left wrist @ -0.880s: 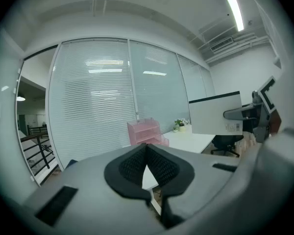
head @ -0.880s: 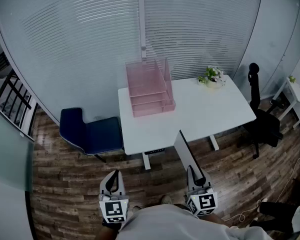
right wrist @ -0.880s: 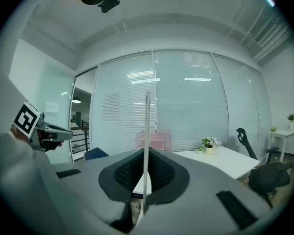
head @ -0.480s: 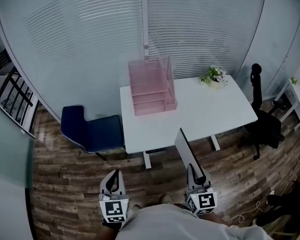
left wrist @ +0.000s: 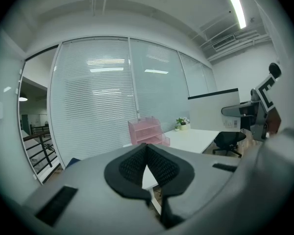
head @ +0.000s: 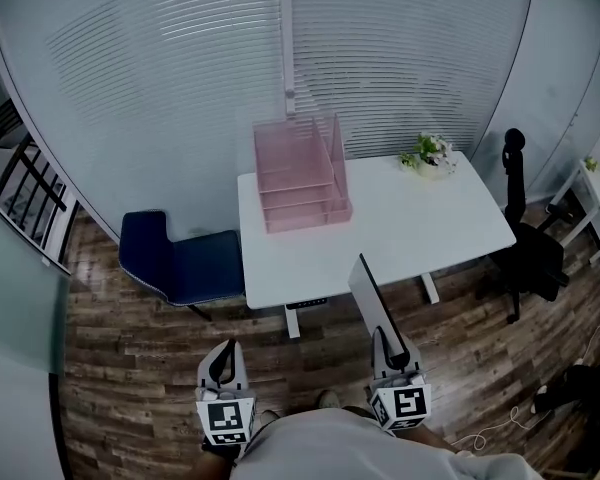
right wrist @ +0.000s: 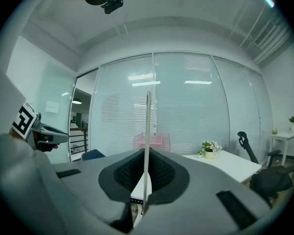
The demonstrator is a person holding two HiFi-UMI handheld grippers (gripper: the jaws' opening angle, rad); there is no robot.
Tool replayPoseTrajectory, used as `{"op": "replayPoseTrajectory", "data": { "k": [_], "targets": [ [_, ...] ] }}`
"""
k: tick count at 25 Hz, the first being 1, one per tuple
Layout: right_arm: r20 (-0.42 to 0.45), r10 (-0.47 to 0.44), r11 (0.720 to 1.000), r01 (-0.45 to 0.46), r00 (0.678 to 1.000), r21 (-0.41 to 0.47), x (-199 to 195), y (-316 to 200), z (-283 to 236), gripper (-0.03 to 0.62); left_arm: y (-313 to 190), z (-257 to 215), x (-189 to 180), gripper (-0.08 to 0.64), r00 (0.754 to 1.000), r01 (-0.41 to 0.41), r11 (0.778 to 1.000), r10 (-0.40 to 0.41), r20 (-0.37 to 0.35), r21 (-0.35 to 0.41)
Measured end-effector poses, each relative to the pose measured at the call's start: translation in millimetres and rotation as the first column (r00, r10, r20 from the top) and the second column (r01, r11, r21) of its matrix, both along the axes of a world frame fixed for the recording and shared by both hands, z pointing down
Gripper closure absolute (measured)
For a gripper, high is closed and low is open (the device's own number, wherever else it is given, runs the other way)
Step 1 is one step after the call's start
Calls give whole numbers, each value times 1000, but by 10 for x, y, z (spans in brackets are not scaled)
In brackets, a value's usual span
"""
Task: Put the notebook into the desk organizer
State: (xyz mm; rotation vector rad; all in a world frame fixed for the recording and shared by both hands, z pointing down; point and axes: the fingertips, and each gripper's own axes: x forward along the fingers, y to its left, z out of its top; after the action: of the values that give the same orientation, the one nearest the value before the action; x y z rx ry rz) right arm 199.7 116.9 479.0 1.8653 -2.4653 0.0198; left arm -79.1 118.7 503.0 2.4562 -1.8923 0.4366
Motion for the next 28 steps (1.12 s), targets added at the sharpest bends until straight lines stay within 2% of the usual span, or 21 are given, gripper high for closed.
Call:
{"op": "replayPoseTrajectory", "data": {
  "k": [3,8,14,20,28],
  "targets": [
    [0,-22,1000,22,1000,1,89,-88,11,571,-39,-31,117,552,1000,23,1000,-22,-7,22],
    [-13,-55,998,56,998,10,171,-334,5,571,-47,108,288,552,998,53,999,-53,-31,-9],
    [-22,-48,999,48,999,-2,143,-629,54,571,-270,224,236,552,998,56,998,-57,-41,-29],
    [-55,-16,1000,16,998,-7,-25,-1064,46,571,-797,368,69,552,998,17,999,-20,-63,-50],
    [-94,53,999,-52,994,7,-406,-1878,-161,571,-1745,209,-151,552,992,-102,994,100,-76,-29]
  ]
}}
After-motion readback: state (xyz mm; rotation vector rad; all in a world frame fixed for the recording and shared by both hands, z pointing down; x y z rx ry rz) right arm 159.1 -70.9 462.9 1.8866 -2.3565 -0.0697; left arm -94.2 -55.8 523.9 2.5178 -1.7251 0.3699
